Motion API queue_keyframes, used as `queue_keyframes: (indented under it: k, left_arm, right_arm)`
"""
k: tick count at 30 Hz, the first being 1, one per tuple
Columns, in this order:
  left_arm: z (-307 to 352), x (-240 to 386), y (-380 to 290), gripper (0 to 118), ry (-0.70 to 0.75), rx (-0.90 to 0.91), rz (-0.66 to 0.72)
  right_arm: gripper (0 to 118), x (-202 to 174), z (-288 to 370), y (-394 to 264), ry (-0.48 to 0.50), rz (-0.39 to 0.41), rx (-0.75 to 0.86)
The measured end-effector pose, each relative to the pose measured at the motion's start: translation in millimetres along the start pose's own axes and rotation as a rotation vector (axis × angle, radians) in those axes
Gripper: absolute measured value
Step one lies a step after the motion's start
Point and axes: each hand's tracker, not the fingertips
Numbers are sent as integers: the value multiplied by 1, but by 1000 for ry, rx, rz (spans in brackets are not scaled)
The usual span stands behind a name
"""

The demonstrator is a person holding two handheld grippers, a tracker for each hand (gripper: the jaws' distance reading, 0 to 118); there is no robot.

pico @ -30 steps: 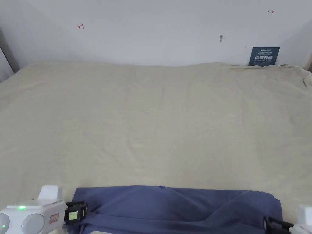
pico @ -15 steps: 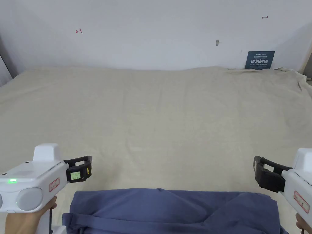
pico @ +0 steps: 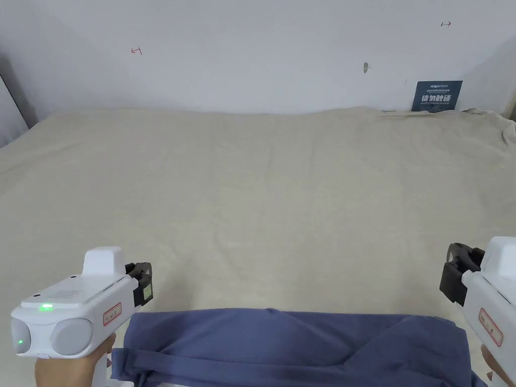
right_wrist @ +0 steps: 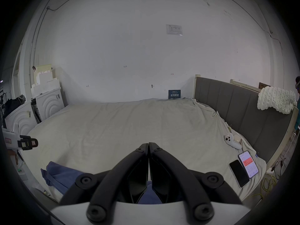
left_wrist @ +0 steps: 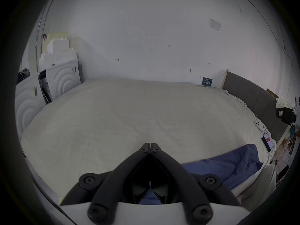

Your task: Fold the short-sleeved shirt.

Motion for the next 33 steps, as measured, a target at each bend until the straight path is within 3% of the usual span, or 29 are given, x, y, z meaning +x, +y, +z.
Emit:
queue_keyframes:
  k: [10,13,17,19,29,33]
  left_arm:
    - [-18,-59,0,1,-113,-223,114]
    - [-30,-80,-5,22,-153,-313,179]
    - [-46,-95,-17,63,-158,-402,206]
    - [-65,-111,-26,74,-156,-431,213]
    - [-103,-113,-54,70,-184,-538,248]
    - [-113,-105,-64,50,-198,-583,219]
  right_arm:
    - [1,-1,1,4,5,-2,-17]
    - [1,-1,0,3,4,5,-29]
    - [1,-2,-2,3,1,3,-41]
    - [1,-1,-4,2,-4,1,-45]
    - [1,0,-11,-10,-23,-4,-96]
    - [1,1,-13,-12,-25,-10,-109]
